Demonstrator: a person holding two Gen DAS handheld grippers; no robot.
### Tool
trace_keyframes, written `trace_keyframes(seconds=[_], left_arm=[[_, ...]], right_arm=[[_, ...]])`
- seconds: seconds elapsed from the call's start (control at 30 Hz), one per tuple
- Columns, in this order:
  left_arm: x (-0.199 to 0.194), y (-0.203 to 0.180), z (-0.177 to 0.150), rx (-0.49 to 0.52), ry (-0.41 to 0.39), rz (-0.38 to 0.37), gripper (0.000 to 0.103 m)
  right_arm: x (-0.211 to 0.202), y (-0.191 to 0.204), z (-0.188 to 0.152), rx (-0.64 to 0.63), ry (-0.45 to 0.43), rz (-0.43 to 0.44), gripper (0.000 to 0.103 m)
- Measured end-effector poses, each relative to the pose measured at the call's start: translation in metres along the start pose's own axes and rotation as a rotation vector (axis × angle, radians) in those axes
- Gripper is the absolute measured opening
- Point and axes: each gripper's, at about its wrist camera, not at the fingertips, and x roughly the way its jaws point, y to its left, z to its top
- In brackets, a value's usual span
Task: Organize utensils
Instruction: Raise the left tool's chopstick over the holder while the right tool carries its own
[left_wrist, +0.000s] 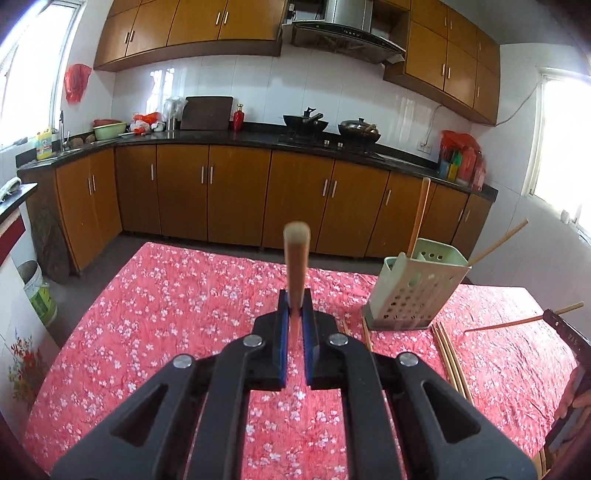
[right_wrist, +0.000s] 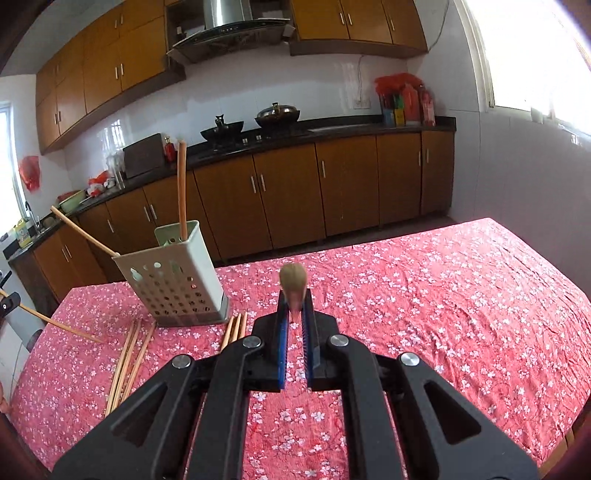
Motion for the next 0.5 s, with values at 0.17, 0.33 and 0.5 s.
trace_keyframes(seconds=[0.17, 0.33, 0.5], left_arm=[[-0.009, -0.006, 0.014, 0.004, -0.014, -0.045, 0.007], [-0.033, -0.027, 0.036, 0.030, -0.045, -0.147, 0.007], [-0.054, -0.057, 0.061, 0.062, -0.109, -0.241, 0.007]], right_arm=[[-0.016, 0.005, 0.017, 0.007, -0.069, 0.023, 0.007], [-0.044, 0.015, 0.050, 0.040, -0.138, 0.148, 0.007], [-0.068, 0.034, 0.081, 0.040, -0.199, 0.268, 0.007]])
